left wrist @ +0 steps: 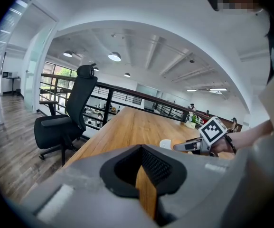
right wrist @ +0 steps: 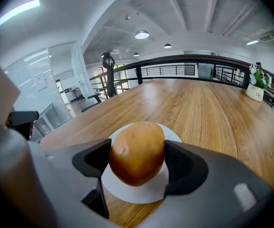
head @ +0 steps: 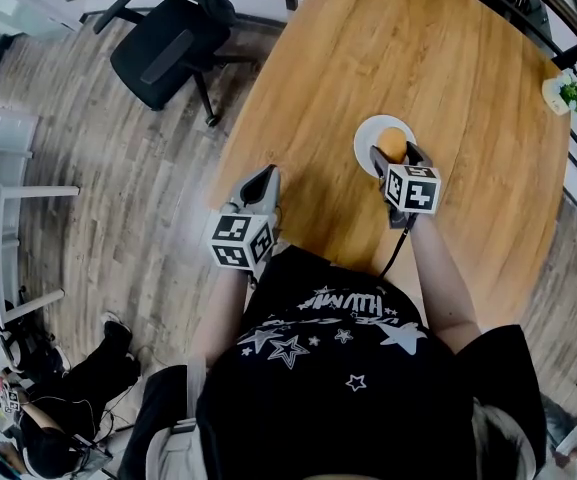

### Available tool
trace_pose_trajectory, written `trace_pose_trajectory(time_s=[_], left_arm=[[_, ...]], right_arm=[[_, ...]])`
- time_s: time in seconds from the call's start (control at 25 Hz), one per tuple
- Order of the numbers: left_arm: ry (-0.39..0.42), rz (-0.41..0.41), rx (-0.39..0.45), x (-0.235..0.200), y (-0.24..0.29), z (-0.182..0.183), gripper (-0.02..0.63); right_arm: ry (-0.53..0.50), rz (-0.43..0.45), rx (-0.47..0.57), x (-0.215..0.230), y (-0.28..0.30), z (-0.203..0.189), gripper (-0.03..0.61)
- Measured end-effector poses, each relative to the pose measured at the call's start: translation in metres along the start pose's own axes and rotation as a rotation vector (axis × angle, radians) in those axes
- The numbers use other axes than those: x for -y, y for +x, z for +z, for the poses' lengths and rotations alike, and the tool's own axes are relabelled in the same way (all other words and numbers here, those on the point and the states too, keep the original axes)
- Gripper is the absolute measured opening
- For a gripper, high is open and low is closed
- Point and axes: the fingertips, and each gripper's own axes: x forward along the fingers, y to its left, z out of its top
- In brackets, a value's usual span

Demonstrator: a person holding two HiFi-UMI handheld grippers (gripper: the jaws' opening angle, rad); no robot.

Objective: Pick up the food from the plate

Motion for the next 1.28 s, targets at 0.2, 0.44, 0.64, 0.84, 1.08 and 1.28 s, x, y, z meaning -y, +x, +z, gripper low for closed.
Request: trace_pose_trajectory(time_s=[0.2,0.44,0.64,0.84,1.08,1.28], left_arm=[[0.01,-0.01,0.006,0.011,0.0,-0.001,0.002],[0.028,-0.017,0.026,0.028,-0.002,0.001,0.002],[0.034,-0.014,0.036,0.047,-0.011,-0.002,0.002],[0.04,0.004,0.051,0.065,-0.026,-0.006,0.002],[0.033,0.043,0.077,0.089,-0.052,-0.017,0.002],[0.025,0.079,0.099,0.11,-0.07,-0.028,0.002]], right_arm=[[-0.002,0.019,0.01,0.004,-0.011,-0.002,0.353],[0.006,0.037,0.079,0.01,-0.032,0.009,0.353],[0.013,0.088,0.125,0.007,-0.054,0.018,0.353],[-0.015,0.131,0.158,0.003,-0.079,0.023,0.353],[-0.053,0.178,0.174,0.0,-0.11,0.016,0.353],[-0.066,0.207,0.203,0.004,-0.137,0.009,0.353]])
